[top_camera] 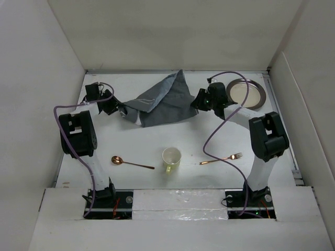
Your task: Set the dinner table for one person
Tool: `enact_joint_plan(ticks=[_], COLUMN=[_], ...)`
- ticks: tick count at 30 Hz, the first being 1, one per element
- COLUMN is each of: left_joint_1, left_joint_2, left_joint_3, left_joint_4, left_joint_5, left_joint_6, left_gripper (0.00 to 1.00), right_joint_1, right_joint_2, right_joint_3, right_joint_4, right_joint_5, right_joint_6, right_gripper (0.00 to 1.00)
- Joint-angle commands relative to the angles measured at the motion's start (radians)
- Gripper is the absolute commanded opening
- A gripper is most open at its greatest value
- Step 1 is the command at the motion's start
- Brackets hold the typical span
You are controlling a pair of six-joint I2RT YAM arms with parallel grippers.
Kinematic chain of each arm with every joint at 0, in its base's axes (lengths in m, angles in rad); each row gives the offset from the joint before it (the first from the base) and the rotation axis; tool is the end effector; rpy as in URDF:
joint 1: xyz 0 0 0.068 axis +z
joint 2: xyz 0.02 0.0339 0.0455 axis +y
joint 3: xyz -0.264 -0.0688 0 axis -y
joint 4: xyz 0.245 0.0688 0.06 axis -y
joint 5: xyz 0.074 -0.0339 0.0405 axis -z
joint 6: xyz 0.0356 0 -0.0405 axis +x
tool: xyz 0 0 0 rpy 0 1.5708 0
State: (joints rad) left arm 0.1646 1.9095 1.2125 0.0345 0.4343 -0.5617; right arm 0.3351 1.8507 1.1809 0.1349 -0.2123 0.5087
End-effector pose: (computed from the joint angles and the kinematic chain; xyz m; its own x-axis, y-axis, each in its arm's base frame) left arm 0.4147 0.0537 0.1859 -0.6087 -0.5909 -0.5295 -0.1720 0.7497 -0.6390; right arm 0.3903 0.1438 0.2067 -0.6604 0.2742 -0.6991 -0.1958 0.8359 0.5128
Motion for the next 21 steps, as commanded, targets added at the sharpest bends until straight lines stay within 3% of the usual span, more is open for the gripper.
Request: enact_joint_plan(ticks=[1, 6, 8, 11, 12, 14, 16, 18, 21], left_joint_1=[0.006, -0.078, -0.194, -0.327, -0.415, -0.494, -0.58, -0.615, -0.626], left_joint_2=[-0.159, -0.308, -0.383, -0.464, -0.474, -0.486, -0.481, -0.449, -0.394], left_joint_3=[0.007, 0.019, 0.015, -0.008, -0.01, -0.016, -0.034, -0.038, -0.021], left_joint_4=[-0.031, -0.082, -0.059, -0.018, -0.027, -0.063, -0.076, -0.096, -0.125], left_joint_5=[-0.112, -0.35, -0.423, -0.441, -0.439, -0.492, -0.523, -0.604, -0.608], left_joint_6=[0.058, 0.181, 0.262, 0.477, 0.538, 0.681, 0.782, 0.824, 0.842], left_gripper=[0.4, 0.44, 0.43, 0.38, 0.38, 0.4, 0.55, 0.69, 0.77], right_joint_1=[-0.01, -0.033, -0.033, -0.033, -0.042, -0.042, -0.042, -0.042, -0.042], right_joint_2=[-0.011, -0.031, -0.059, -0.103, -0.114, -0.158, -0.198, -0.267, -0.382], right_joint_3=[0.04, 0.1, 0.1, 0.069, 0.056, 0.005, -0.067, -0.125, -0.239], right_joint_4=[-0.052, -0.11, -0.124, -0.12, -0.116, -0.094, -0.054, -0.018, 0.043], right_joint_5=[0.076, 0.068, 0.082, 0.088, 0.083, 0.068, 0.045, 0.021, -0.018], right_joint_6=[-0.035, -0.056, -0.064, -0.062, -0.055, -0.042, -0.021, 0.016, 0.045], right_gripper=[0.36, 0.62, 0.68, 0.69, 0.7, 0.69, 0.67, 0.56, 0.35])
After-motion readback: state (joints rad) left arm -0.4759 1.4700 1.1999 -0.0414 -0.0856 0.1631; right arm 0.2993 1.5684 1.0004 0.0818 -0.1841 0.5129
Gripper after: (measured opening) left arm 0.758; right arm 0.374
